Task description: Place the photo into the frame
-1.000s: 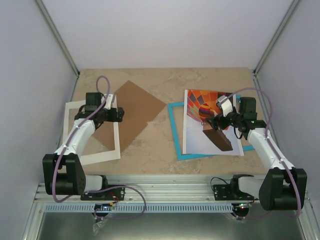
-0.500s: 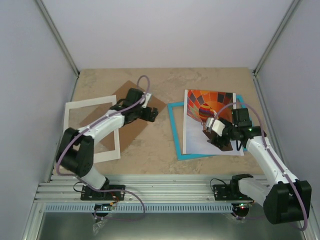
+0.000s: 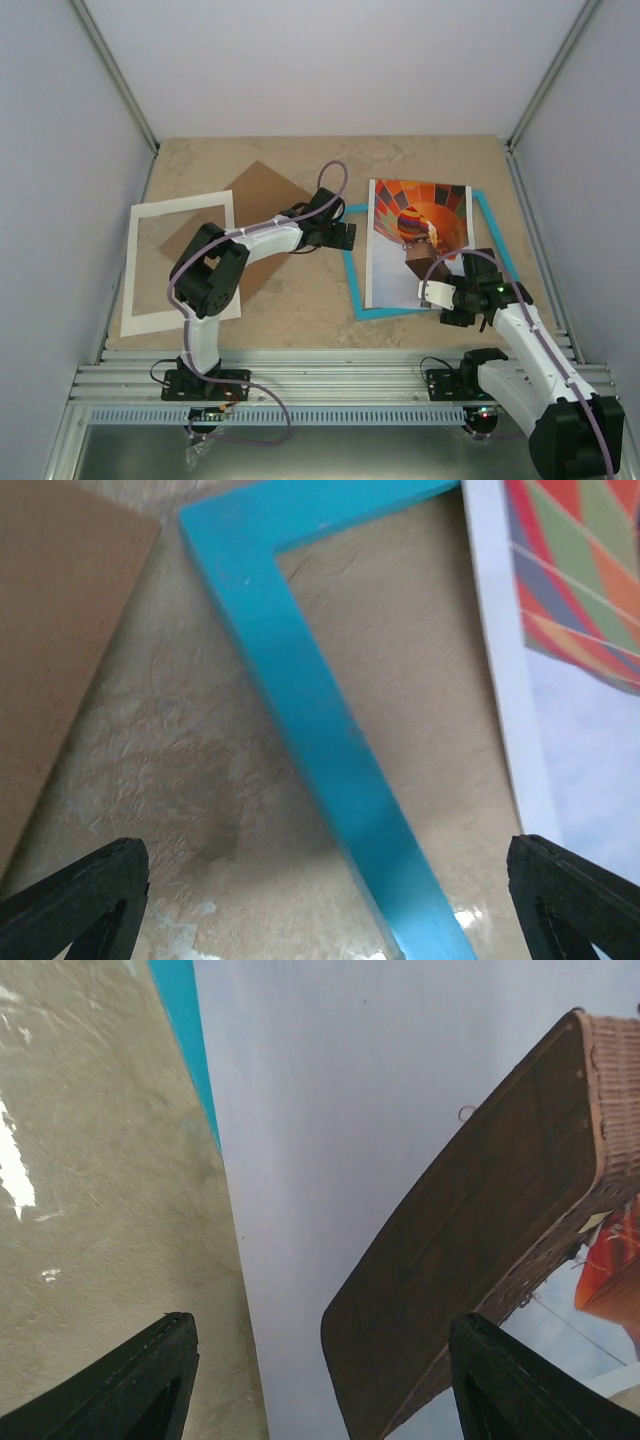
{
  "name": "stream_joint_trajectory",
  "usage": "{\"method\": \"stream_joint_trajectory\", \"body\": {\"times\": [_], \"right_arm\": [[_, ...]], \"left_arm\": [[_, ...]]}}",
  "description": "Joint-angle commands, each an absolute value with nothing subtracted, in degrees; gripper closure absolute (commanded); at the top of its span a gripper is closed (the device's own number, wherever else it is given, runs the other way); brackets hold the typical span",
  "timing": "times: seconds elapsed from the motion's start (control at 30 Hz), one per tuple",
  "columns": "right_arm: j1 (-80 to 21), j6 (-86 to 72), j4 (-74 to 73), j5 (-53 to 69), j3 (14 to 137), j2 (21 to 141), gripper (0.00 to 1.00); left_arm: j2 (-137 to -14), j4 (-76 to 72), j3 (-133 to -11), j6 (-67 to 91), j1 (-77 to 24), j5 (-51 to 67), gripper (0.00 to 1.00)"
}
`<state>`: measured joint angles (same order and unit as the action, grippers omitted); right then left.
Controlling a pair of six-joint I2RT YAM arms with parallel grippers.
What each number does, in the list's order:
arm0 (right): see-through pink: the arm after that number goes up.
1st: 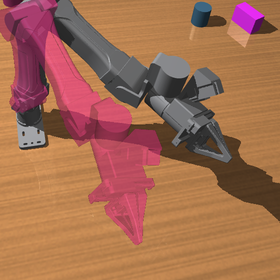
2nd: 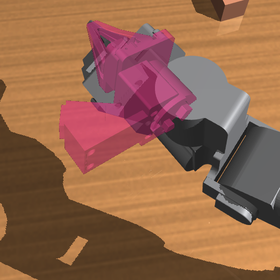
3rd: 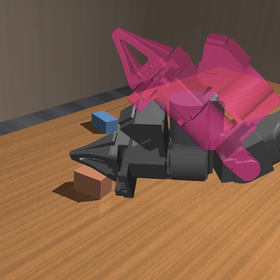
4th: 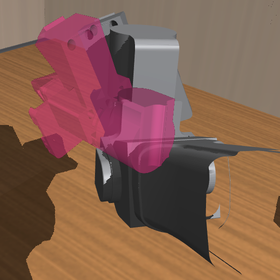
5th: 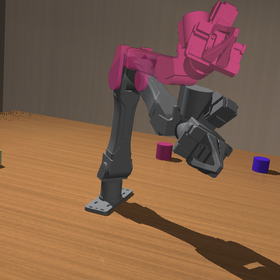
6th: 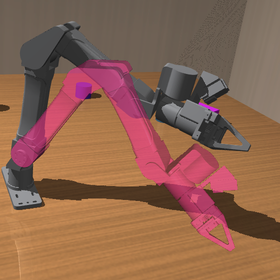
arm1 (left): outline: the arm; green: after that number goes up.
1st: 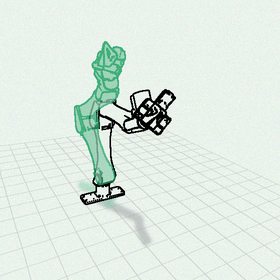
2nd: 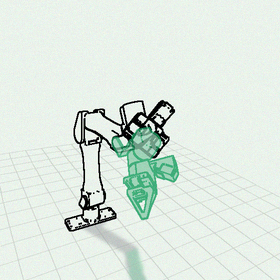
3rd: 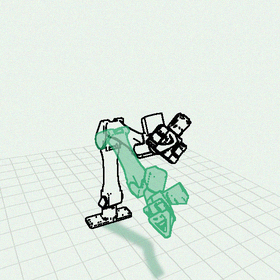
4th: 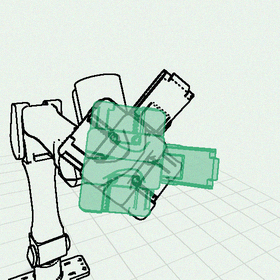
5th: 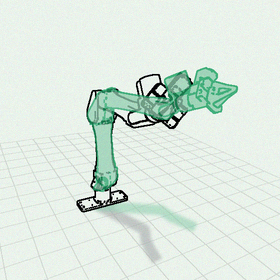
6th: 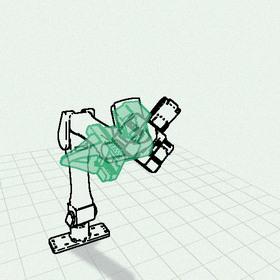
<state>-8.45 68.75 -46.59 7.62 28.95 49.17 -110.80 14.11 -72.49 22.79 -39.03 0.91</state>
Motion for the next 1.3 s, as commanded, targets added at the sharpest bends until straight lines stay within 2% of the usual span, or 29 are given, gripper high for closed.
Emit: {"method": "stream_joint_trajectory", "body": {"times": [0.0, 0.13, 0.33, 0.6, 0.7, 1.0, 1.13, 1.27], "right_arm": [[-8.7, 72.3, -43.9, 3.3, 27.4, 50.0, 0.31], [-8.7, 73.8, -40.8, 1.9, 26.0, 50.5, 0.34], [-8.7, 74.7, -36.5, -1.4, 24.0, 50.9, 0.52], [-9.0, 74.6, -32.1, -2.7, 22.5, 46.3, 0.86], [-9.0, 73.9, -27.7, -3.8, 21.3, 45.3, 0.99], [-9.0, 63.0, -12.7, -2.5, 25.1, 49.8, 0.99], [-9.4, 56.7, -2.9, -1.9, 28.0, 55.9, 0.99], [-10.3, 50.4, -0.2, -1.6, 35.2, 66.1, 1.0]], "left_arm": [[-112.3, 13.4, -74.3, 26.8, -38.8, 1.8, 0.01], [-113.4, 13.3, -74.3, 27.2, -38.8, 2.0, 0.01], [-115.8, 14.8, -75.4, 28.8, -38.9, -0.5, 0.02], [-119.2, 18.3, -78.3, 28.6, -39.0, -4.6, 0.16], [-120.0, 18.3, -78.4, 28.5, -39.1, -4.6, 0.18], [-120.1, 17.9, -76.9, 29.0, -39.1, -5.2, 0.23], [-117.0, 15.7, -75.1, 29.3, -38.8, -6.0, 0.17], [-112.3, 12.9, -72.9, 30.8, -35.8, -4.8, 0.14]]}}
